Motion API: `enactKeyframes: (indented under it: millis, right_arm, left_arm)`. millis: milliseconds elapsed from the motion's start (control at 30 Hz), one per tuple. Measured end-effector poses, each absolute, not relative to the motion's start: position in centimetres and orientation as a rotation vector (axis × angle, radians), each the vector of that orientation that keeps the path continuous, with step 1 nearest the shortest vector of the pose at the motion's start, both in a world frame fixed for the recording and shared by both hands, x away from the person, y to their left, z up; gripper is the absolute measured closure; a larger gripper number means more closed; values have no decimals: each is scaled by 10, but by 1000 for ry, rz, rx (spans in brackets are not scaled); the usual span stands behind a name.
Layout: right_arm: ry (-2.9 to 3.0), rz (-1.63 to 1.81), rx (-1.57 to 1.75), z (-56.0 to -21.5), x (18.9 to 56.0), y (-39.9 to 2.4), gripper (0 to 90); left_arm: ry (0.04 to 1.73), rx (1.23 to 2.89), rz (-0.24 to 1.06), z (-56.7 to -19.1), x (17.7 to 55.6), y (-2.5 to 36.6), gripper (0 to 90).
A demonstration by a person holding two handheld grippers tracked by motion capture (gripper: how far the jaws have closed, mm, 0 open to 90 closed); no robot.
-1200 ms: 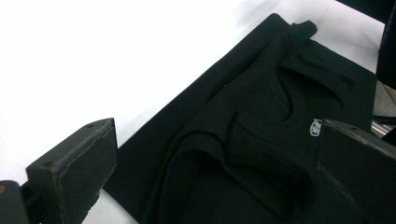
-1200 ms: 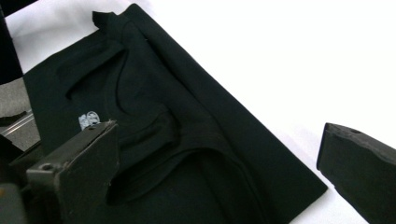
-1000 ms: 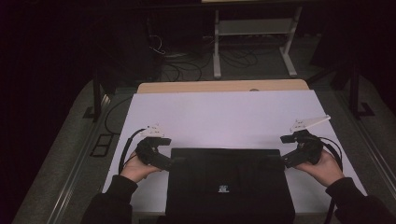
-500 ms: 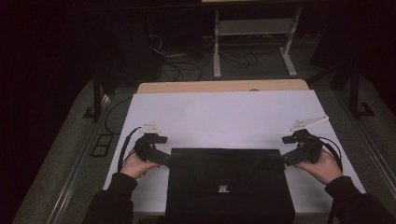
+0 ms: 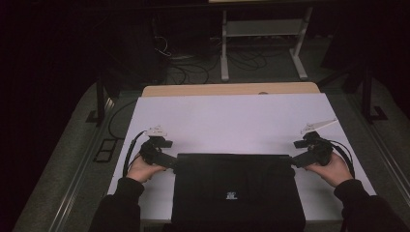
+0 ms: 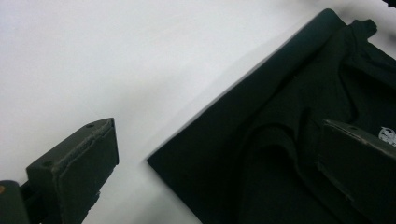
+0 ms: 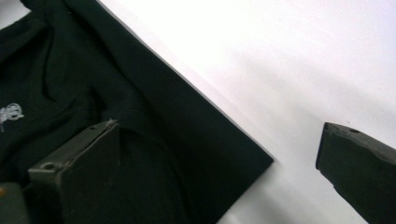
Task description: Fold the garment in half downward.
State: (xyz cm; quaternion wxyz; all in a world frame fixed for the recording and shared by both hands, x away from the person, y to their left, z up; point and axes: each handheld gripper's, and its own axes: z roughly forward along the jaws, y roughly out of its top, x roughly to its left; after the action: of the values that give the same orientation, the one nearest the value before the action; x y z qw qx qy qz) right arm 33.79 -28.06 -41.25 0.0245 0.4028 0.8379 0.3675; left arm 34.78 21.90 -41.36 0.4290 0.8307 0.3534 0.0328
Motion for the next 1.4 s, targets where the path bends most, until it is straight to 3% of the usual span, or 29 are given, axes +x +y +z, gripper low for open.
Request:
enactKeyframes:
  millis: [733,867,1067,1300,1400]
  right_arm:
    - [2638,1072,1297,-440,350,-286,136]
    - [2634,1076,1301,-440,351,-285,175]
    - [2623,1116,1297,-439,352,-289,318]
    - [2632,1068,1260,-441,352,-288,470]
    - [2620,1057,1272,-441,352,-288,534]
  left_arm:
    - [911,2111,32,-436,365,219,20]
    - [910,2109,26,-438,367,220,67]
    - [911,2095,4,-441,369,223,146]
    - [922,2092,47,-443,370,224,394]
    - [918,2102,48,-445,370,225,434]
